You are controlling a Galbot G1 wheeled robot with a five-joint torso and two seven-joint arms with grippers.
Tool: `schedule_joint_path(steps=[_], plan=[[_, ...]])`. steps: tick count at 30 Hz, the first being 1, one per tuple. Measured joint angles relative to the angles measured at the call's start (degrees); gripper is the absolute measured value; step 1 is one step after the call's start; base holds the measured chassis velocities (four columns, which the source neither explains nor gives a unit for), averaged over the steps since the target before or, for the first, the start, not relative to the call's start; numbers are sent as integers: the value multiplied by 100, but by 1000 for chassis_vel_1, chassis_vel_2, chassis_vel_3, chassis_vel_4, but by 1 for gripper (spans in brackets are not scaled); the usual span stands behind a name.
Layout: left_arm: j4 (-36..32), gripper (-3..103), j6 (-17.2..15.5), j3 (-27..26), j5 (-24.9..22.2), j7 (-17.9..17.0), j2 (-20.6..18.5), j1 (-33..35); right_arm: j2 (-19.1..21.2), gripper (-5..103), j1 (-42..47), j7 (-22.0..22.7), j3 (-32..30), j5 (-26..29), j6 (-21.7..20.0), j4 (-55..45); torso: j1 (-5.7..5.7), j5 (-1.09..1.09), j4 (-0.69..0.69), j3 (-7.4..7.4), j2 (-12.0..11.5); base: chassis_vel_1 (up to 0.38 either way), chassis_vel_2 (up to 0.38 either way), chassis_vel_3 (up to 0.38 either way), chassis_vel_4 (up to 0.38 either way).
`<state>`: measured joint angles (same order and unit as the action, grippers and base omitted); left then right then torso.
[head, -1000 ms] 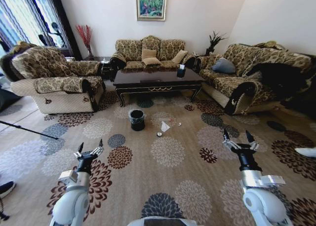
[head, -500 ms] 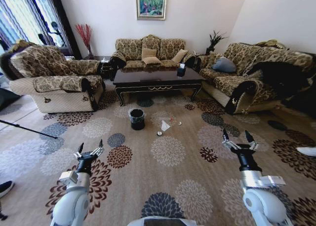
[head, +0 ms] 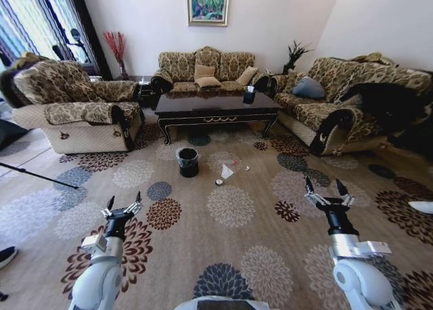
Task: Move to the front of the table and pick up the trash from the floor, then place it into the trash bin.
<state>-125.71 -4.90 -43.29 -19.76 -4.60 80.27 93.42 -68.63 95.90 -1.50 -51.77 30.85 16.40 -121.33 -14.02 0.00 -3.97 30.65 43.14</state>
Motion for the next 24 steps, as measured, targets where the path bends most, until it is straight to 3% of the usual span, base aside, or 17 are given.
schedule_joint_path(steps=[16,24], plan=[[131,100,9,-6,17,27,-7,-83,7,100,-110,28,29,-40,-5,91,160,0,0,-227,-387,0,0,0,0],[140,100,23,-15,43,41,-9,-91,35,100,-39,5,-43,-451,-167,-4,260,0,-1,-357,-619,0,0,0,0]])
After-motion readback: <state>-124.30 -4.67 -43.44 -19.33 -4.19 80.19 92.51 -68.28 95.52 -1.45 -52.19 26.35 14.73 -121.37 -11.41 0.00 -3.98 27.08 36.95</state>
